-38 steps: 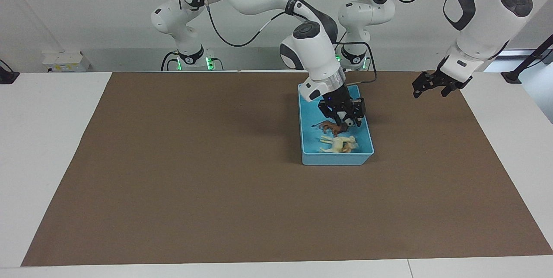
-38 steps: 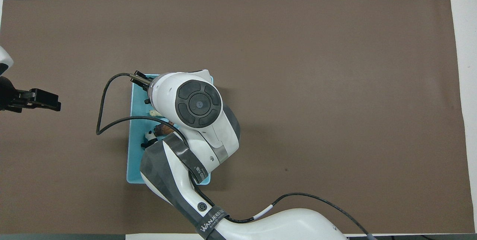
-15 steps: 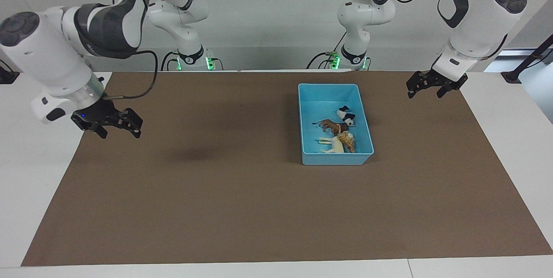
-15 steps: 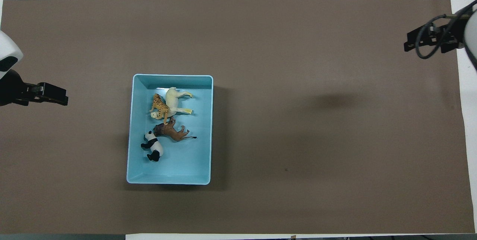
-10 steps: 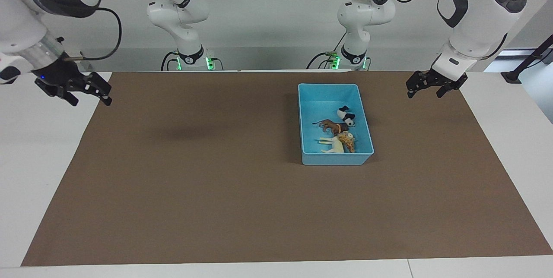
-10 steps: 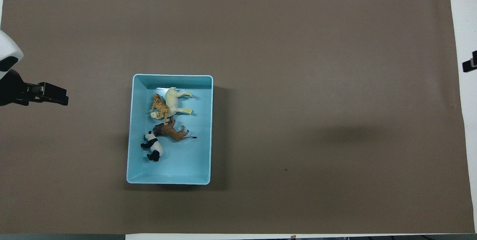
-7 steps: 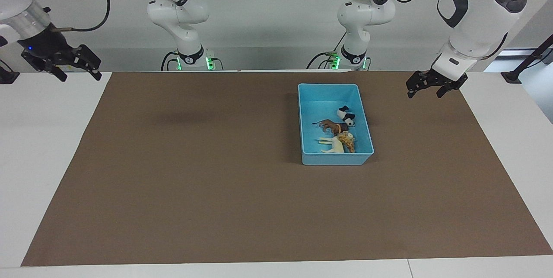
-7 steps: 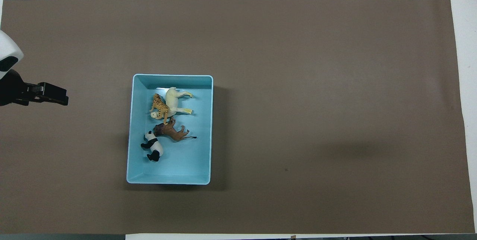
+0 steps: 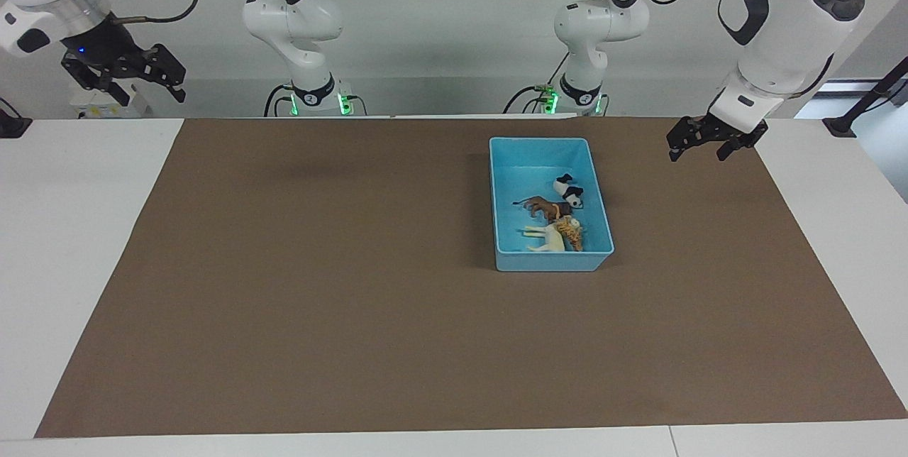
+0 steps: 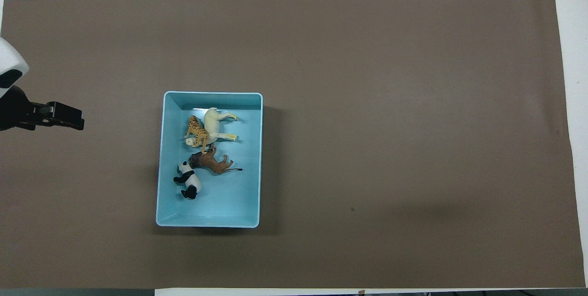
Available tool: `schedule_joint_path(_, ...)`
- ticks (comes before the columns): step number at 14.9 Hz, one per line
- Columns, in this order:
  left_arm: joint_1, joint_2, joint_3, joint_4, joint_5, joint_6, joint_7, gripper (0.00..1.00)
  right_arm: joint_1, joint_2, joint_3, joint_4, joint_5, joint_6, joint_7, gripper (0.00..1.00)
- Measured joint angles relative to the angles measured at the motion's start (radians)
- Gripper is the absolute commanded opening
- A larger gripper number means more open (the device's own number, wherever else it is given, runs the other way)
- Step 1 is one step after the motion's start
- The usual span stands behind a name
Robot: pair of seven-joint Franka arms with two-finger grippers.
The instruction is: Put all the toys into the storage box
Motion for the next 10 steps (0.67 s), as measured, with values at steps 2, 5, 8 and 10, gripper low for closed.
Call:
schedule_joint_path(2,0.0,0.0,0.0,0.0,0.0,0.0,0.0,1.0,0.0,0.0,0.02,-0.009,-0.055,0.025,-0.001,1.0)
schedule_joint_path(5,0.0,0.0,0.0,0.0,0.0,0.0,0.0,1.0,0.0,0.002,0.043,-0.031,-0.077,0.128,-0.001,1.0)
schedule_joint_path(8,0.0,0.0,0.0,0.0,0.0,0.0,0.0,1.0,-0.005,0.008,0.043,-0.044,-0.074,0.141,0.003,1.0)
schedule_joint_path(10,0.0,0.0,0.0,0.0,0.0,0.0,0.0,1.0,-0.009,0.009,0.043,-0.036,-0.048,0.119,0.006,1.0)
